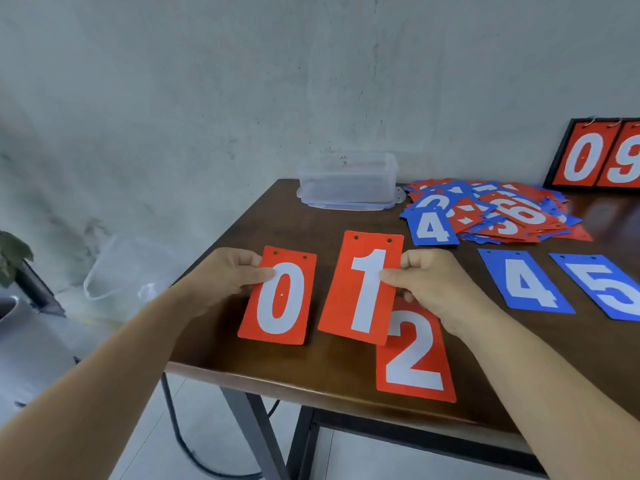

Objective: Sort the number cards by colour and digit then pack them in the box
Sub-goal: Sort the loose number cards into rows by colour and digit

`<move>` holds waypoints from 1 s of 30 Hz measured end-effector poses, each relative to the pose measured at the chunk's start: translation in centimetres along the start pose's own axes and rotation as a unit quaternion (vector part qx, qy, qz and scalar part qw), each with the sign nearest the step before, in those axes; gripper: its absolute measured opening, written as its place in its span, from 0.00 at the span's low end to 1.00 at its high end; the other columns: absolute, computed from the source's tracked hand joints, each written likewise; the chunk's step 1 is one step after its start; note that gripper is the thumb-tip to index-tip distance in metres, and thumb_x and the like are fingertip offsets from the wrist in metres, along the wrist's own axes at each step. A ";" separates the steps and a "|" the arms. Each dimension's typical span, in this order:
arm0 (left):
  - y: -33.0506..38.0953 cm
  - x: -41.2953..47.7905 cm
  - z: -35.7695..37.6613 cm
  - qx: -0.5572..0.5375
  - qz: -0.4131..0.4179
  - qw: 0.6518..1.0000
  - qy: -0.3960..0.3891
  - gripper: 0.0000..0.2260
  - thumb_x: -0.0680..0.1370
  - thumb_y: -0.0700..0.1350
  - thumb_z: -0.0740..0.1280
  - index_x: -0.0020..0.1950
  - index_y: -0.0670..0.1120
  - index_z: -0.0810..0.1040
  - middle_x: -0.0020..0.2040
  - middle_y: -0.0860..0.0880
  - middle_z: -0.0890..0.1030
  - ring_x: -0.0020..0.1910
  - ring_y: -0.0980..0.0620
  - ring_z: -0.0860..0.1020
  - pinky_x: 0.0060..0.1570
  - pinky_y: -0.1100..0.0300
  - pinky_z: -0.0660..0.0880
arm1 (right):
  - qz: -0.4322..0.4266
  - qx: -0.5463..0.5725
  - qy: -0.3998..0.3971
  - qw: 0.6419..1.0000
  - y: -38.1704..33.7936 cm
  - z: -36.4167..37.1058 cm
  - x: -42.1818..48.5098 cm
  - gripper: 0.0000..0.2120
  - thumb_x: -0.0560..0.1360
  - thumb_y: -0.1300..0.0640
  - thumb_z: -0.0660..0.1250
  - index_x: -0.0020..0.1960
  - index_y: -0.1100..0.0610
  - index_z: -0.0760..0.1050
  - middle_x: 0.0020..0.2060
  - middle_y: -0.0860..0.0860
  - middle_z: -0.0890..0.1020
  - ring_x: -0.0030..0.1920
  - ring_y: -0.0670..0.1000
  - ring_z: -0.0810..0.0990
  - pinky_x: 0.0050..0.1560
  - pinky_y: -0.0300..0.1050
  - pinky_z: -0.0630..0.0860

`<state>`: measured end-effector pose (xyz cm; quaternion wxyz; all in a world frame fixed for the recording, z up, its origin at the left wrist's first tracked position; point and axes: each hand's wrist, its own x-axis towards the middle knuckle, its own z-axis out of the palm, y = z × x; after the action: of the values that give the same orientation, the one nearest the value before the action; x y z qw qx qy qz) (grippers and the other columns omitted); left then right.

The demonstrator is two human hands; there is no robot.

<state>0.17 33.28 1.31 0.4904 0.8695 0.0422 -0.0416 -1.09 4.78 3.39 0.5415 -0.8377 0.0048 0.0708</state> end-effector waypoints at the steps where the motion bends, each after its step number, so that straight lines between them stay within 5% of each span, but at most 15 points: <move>1: -0.3 -0.2 0.1 0.009 0.003 1.000 0.001 0.08 0.75 0.47 0.71 0.46 0.43 0.81 0.42 0.51 0.86 0.41 0.52 0.85 0.41 0.61 0.81 | 0.000 -0.008 -0.003 1.000 0.0 0.4 -0.2 0.05 0.76 0.56 0.69 0.44 0.58 0.78 0.42 0.48 0.84 0.40 0.44 0.81 0.37 0.37 0.74; 5: -1.8 -0.2 0.4 0.068 0.002 0.996 0.050 0.10 0.73 0.49 0.72 0.51 0.47 0.81 0.45 0.52 0.85 0.40 0.53 0.85 0.42 0.59 0.82 | -0.012 -0.094 -0.014 0.995 0.2 2.5 -0.8 0.05 0.74 0.54 0.71 0.45 0.55 0.79 0.45 0.47 0.83 0.47 0.47 0.82 0.52 0.50 0.80; 9: -2.8 -0.5 1.2 0.161 0.030 0.981 0.101 0.20 0.75 0.51 0.71 0.65 0.47 0.77 0.52 0.52 0.82 0.50 0.52 0.81 0.53 0.56 0.79 | -0.034 -0.272 0.029 0.961 0.9 4.3 -2.1 0.09 0.74 0.45 0.70 0.42 0.48 0.74 0.41 0.43 0.81 0.43 0.45 0.81 0.43 0.44 0.79; 12: -2.4 -1.6 2.2 0.180 0.076 0.969 0.149 0.22 0.77 0.49 0.69 0.70 0.50 0.72 0.65 0.51 0.76 0.63 0.51 0.75 0.60 0.56 0.73 | -0.055 -0.356 0.071 0.930 1.5 5.1 -3.0 0.12 0.74 0.41 0.67 0.51 0.46 0.72 0.46 0.43 0.81 0.46 0.44 0.78 0.35 0.37 0.70; 17: -2.2 -3.3 3.4 0.211 0.134 0.967 0.053 0.17 0.80 0.51 0.63 0.69 0.56 0.72 0.71 0.57 0.70 0.69 0.55 0.68 0.68 0.55 0.67 | -0.108 -0.399 0.139 0.900 2.1 4.6 -4.4 0.24 0.74 0.37 0.65 0.66 0.45 0.68 0.59 0.43 0.75 0.60 0.45 0.71 0.48 0.39 0.70; 19: -2.5 -3.9 3.9 0.228 0.141 0.963 0.013 0.17 0.81 0.48 0.62 0.70 0.55 0.72 0.71 0.59 0.69 0.71 0.56 0.65 0.71 0.55 0.63 | -0.190 -0.415 0.141 0.879 3.2 4.7 -5.6 0.19 0.76 0.38 0.62 0.64 0.43 0.72 0.58 0.41 0.76 0.61 0.46 0.69 0.53 0.43 0.66; 22: -2.7 -4.6 4.1 0.217 0.146 0.965 0.011 0.17 0.81 0.44 0.62 0.70 0.53 0.72 0.71 0.58 0.69 0.71 0.56 0.65 0.72 0.55 0.62 | -0.305 -0.403 0.139 0.851 5.7 6.0 -7.4 0.08 0.73 0.46 0.65 0.48 0.43 0.81 0.46 0.38 0.80 0.52 0.48 0.74 0.47 0.44 0.62; 30: -3.1 -5.6 4.1 0.212 0.138 0.967 0.013 0.16 0.81 0.46 0.63 0.69 0.53 0.72 0.70 0.57 0.70 0.70 0.54 0.67 0.69 0.52 0.67 | -0.331 -0.395 0.195 0.835 7.1 8.5 -7.2 0.08 0.71 0.50 0.66 0.44 0.47 0.84 0.43 0.43 0.81 0.48 0.51 0.77 0.47 0.52 0.72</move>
<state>-5.87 31.24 -2.81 0.2956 0.9514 -0.0813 0.0301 -9.82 9.07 -5.54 0.1435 -0.9284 -0.1961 -0.2812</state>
